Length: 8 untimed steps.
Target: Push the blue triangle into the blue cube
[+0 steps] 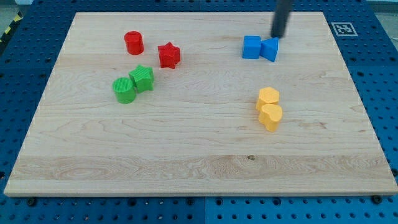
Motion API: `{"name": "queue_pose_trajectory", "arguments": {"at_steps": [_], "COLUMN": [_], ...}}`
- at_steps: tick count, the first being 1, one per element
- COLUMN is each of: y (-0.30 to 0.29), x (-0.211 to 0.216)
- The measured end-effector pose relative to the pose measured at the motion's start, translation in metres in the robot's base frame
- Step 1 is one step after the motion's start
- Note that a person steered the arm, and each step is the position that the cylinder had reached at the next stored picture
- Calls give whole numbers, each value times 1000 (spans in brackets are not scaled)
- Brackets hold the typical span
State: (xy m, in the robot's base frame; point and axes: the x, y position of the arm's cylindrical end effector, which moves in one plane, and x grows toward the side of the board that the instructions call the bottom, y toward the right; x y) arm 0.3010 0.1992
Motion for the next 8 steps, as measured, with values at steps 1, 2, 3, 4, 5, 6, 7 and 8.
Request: {"name": "queue_pose_trajectory", "arguments": {"at_steps": [1,2,3,4,5,6,7,8], "y": [18,13,-5,-18,-22,-27,-35,-44], "x": [10,11,17,18,18,18,18,18]}}
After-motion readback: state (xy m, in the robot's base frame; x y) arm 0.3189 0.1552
